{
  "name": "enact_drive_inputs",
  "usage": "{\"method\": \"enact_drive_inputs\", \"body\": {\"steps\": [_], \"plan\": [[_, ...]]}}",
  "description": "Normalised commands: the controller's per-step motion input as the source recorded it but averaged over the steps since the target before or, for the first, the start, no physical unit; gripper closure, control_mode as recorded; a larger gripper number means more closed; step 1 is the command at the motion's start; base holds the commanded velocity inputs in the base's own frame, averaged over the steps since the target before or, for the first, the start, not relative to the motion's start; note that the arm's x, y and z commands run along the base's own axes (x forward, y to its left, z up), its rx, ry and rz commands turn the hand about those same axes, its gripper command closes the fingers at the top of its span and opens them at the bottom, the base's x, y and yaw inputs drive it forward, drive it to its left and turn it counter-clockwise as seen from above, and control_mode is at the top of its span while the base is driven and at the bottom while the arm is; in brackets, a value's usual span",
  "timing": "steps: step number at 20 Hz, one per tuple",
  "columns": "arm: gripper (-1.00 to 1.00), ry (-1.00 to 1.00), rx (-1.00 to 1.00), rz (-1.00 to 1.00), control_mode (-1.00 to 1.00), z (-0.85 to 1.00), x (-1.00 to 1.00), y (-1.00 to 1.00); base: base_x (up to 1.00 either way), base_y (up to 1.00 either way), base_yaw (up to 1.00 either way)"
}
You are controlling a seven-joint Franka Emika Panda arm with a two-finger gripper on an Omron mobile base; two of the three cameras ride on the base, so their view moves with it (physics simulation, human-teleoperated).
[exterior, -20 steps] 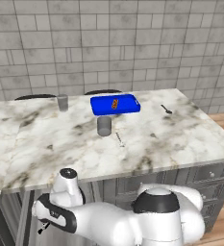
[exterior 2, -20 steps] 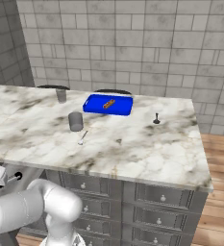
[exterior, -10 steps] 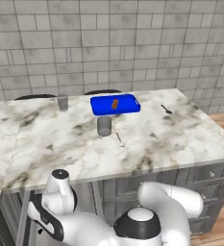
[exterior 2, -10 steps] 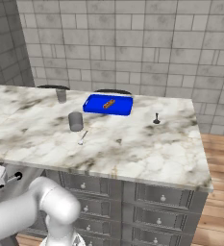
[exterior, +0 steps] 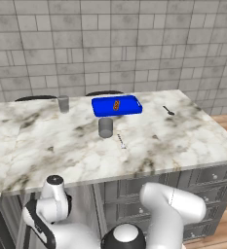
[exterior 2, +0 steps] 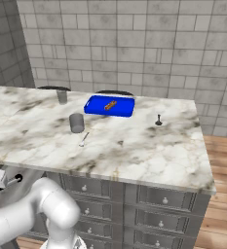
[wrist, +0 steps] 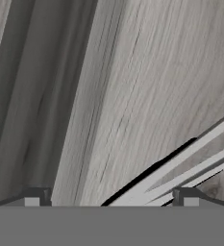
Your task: Take the tongs from the drawer on the left and place them on the dining counter next to the tray containing the hot dog.
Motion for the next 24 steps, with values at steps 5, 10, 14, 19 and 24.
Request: {"method": "enact_drive_inputs", "body": {"steps": [5, 10, 14, 19, 24], "plan": [[-1.0, 0.01, 0.0, 0.0, -1.0, -0.3, 0.01, 0.08, 0.0, 0.0, 0.0], [-1.0, -0.01, -0.01, 0.0, -1.0, -0.2, -0.37, -0.07, 0.0, 0.0, 0.0], [-1.0, 0.0, 0.0, 0.0, -1.0, -0.02, -0.23, -0.01, 0.0, 0.0, 0.0], [-1.0, -0.05, 0.01, 0.0, -1.0, 0.09, -0.07, -0.1, 0.0, 0.0, 0.0], [-1.0, -0.09, 0.0, 0.0, -1.0, 0.02, -0.03, -0.1, 0.0, 0.0, 0.0]]}}
